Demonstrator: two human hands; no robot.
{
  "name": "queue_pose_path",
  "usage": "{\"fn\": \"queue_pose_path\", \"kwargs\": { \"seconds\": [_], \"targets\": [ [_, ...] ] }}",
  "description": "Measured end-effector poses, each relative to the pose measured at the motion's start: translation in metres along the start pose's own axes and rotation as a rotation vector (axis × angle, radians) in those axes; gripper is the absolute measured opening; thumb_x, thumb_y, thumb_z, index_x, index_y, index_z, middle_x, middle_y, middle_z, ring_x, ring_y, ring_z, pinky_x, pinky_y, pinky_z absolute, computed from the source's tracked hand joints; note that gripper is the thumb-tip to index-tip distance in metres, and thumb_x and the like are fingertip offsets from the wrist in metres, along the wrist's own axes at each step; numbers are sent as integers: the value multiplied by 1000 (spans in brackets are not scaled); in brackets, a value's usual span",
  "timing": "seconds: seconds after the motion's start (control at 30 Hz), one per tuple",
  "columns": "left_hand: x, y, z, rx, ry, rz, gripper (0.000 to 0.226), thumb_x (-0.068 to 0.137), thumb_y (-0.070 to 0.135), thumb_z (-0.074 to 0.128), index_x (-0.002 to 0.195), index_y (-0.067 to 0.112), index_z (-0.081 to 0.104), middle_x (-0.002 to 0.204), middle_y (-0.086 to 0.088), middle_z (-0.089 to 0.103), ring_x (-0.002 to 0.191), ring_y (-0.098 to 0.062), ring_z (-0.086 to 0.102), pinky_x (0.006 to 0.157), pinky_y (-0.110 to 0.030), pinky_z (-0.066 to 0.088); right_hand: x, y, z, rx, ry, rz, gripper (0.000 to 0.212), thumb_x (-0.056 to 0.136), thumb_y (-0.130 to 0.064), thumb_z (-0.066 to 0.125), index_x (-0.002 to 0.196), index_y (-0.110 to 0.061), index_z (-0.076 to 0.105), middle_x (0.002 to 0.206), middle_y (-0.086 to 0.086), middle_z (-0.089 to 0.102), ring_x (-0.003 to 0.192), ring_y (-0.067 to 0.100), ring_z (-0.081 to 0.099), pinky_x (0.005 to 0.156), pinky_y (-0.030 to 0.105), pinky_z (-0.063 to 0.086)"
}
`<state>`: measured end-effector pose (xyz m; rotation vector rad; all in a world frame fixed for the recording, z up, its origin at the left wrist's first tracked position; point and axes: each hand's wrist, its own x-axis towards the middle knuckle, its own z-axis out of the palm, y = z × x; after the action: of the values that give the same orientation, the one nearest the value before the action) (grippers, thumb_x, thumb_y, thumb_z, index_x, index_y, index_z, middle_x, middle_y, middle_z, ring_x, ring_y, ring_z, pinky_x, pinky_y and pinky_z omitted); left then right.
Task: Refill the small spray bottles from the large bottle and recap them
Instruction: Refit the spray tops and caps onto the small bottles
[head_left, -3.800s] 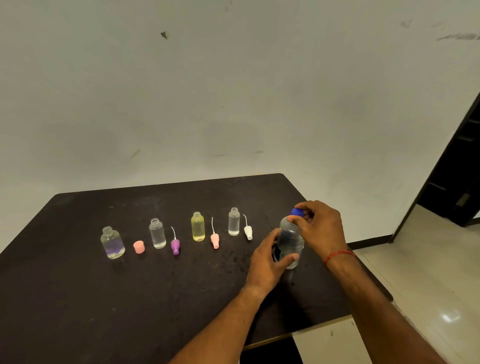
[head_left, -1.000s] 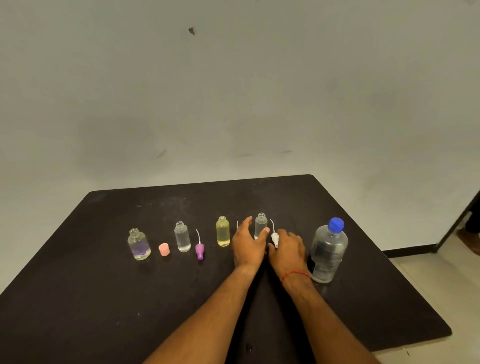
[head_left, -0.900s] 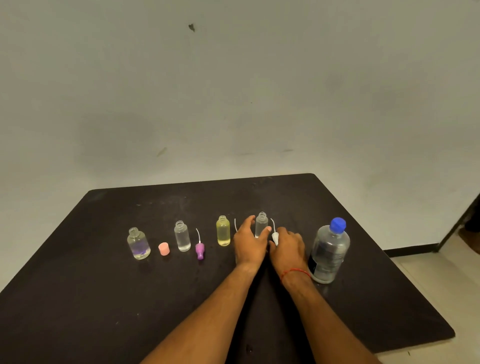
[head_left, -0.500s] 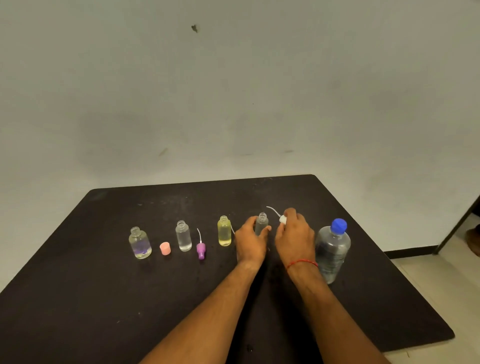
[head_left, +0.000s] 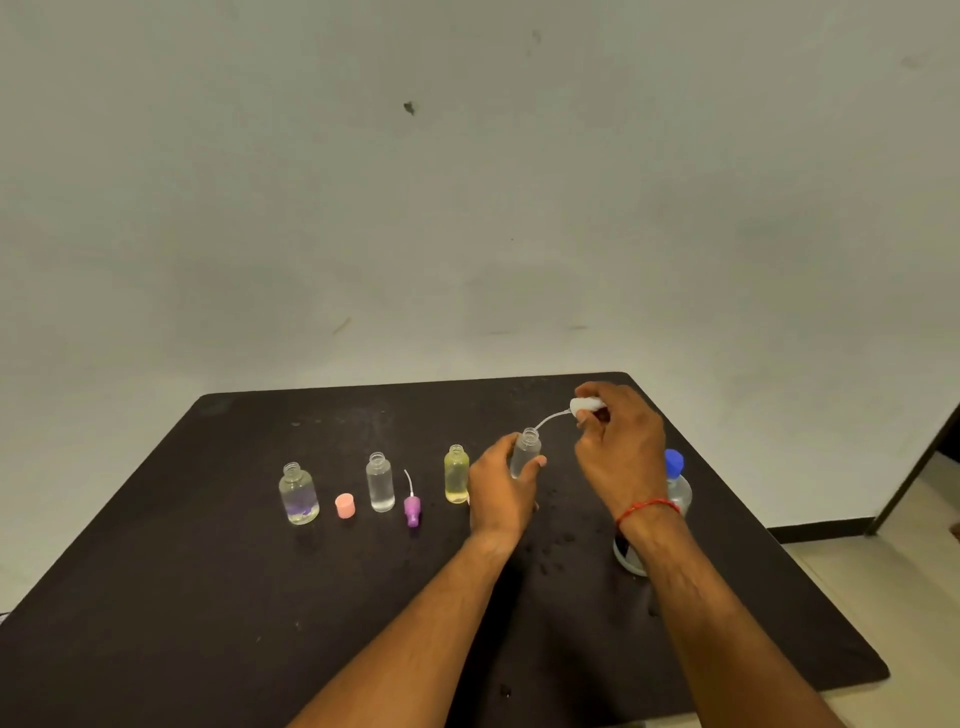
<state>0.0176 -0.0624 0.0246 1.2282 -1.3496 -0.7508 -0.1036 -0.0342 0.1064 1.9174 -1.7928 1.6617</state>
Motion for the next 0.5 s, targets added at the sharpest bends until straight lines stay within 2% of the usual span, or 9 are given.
{"fn": "queue_pose_path", "kwargs": {
  "seconds": [0.07, 0.2, 0.3, 0.4, 0.5],
  "targets": [
    [-4, 3, -2, -12, -2, 7, 24, 92, 21, 73, 112, 31, 64, 99, 8, 67, 71, -21, 68, 46, -22, 53, -3, -2, -3, 0, -29, 2, 23, 84, -1, 67, 104, -14, 69, 97, 2, 66, 85, 14, 61, 77, 28, 54],
    [-10, 4, -4, -17, -14, 38, 26, 91, 23, 74, 116, 29, 67, 104, 6, 67, 82, -21, 68, 46, -27, 56, -5, -9, -8, -43, -160, 26, 26, 85, 1, 66, 106, -14, 67, 101, 2, 64, 87, 13, 59, 75, 16, 44],
    [-16, 4, -5, -24, -25, 80, 27, 90, 29, 75, 116, 30, 68, 104, 7, 67, 83, -20, 69, 49, -28, 57, -3, -13, -10, -94, -277, 26, 29, 84, 2, 64, 107, -15, 66, 103, 2, 63, 91, 15, 60, 78, 20, 45],
    [-20, 4, -6, -5, -37, 100, 27, 90, 36, 74, 116, 36, 67, 104, 13, 67, 87, -13, 69, 66, -34, 63, -1, -17, -13, -116, -399, 27, 29, 84, 1, 65, 107, -17, 65, 105, 0, 60, 95, 15, 59, 81, 20, 46],
    [-25, 3, -6, -5, -59, 106, 28, 91, 36, 72, 118, 38, 65, 104, 18, 65, 96, -4, 66, 82, -28, 60, -2, -19, -12, -104, -487, -1, 28, 81, 0, 68, 103, -18, 64, 104, 0, 61, 96, 16, 59, 81, 20, 47]
  ]
}}
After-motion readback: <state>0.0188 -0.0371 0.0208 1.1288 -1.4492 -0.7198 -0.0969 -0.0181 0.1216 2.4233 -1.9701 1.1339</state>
